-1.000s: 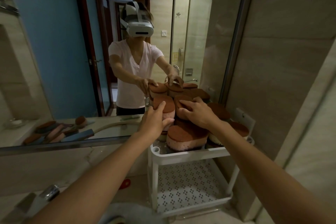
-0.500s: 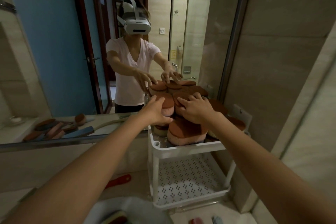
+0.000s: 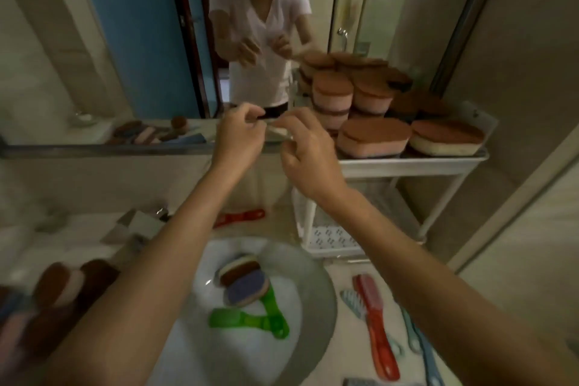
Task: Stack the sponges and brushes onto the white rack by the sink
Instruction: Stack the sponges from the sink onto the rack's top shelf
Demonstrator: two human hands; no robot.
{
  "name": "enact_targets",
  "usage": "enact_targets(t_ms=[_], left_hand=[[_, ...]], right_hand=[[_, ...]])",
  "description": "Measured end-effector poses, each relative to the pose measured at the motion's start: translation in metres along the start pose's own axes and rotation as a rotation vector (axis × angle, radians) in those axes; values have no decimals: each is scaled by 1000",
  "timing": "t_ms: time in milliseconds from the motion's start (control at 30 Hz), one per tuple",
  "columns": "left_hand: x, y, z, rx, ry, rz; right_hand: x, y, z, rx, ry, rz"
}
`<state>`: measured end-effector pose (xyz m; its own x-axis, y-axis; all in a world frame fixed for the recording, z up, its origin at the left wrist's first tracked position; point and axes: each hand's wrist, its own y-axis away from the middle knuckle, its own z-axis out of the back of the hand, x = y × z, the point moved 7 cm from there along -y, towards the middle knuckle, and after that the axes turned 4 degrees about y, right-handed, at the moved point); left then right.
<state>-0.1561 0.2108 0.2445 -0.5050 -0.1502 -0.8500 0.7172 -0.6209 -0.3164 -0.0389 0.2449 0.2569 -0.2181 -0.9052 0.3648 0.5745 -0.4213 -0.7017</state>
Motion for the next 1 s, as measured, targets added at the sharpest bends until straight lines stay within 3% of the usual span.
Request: enact_targets(t_ms=[100, 167, 267, 367, 433, 533, 833, 900, 1000], left_hand=[[94, 41, 5, 11, 38, 212], [155, 75, 0, 52, 15, 355], [232, 128, -15, 241, -203, 572], [290, 167, -28, 427, -331, 677], [319, 178, -32, 460, -319, 741], [352, 175, -45, 494, -319, 735], [411, 122, -103, 637, -538, 417], [418, 115, -113, 666, -555, 404], [421, 104, -123, 646, -628, 387]], right_hand=[[12, 67, -71, 202, -137, -51], [1, 115, -119, 353, -205, -213], [-29, 191, -178, 659, -217, -544], [-58, 259, -227, 1006, 3, -524], [-74, 281, -248, 1115, 130, -478], [-95, 284, -267, 1175, 252, -429], [-120, 281, -326, 1334, 534, -156], [-123, 276, -336, 1189, 572, -127], [-132, 272, -350, 1103, 634, -90]])
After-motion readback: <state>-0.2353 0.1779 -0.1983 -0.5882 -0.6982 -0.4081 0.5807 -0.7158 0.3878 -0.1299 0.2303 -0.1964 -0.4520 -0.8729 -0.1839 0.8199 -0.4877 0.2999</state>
